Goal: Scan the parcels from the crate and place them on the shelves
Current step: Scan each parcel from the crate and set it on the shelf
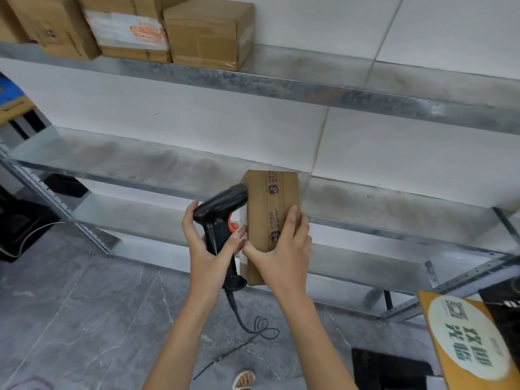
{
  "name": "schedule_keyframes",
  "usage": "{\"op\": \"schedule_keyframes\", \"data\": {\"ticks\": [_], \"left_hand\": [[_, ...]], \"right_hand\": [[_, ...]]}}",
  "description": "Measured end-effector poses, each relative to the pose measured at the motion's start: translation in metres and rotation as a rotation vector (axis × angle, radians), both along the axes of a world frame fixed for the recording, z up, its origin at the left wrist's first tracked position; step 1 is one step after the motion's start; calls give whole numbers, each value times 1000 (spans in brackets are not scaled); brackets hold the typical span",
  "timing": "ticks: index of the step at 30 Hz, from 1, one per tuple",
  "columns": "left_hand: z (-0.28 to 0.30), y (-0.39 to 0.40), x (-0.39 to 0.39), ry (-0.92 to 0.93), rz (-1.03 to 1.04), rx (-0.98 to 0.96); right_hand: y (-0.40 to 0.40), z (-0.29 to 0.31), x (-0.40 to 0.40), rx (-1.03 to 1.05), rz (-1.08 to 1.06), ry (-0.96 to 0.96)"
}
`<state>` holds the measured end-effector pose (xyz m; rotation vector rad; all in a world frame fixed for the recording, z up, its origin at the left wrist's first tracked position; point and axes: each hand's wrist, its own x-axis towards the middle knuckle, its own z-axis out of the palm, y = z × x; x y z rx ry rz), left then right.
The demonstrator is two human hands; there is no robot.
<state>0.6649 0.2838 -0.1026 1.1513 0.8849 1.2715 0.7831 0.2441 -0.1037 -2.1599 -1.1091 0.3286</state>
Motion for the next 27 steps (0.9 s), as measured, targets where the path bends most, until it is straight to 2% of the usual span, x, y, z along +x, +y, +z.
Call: {"op": "schedule_keyframes", "data": {"ticks": [4, 9, 12, 21, 25, 27], "left_hand": [[-2, 4, -9, -61, -9, -53], [-7, 11, -22, -18, 95, -139], [-10, 12, -26, -44, 93, -164], [-8, 13, -20, -62, 146, -182], [-3, 15, -18, -23, 131, -140], [1, 18, -21, 2, 114, -85]], "right_hand": [[1, -2, -9, 50, -12, 54], [2, -6, -1, 291, 4, 452], [4, -5, 1, 365, 47, 560], [13, -3, 0, 197, 255, 491], [15, -3, 0, 266, 220, 467], [15, -1, 1, 287, 199, 387]]}}
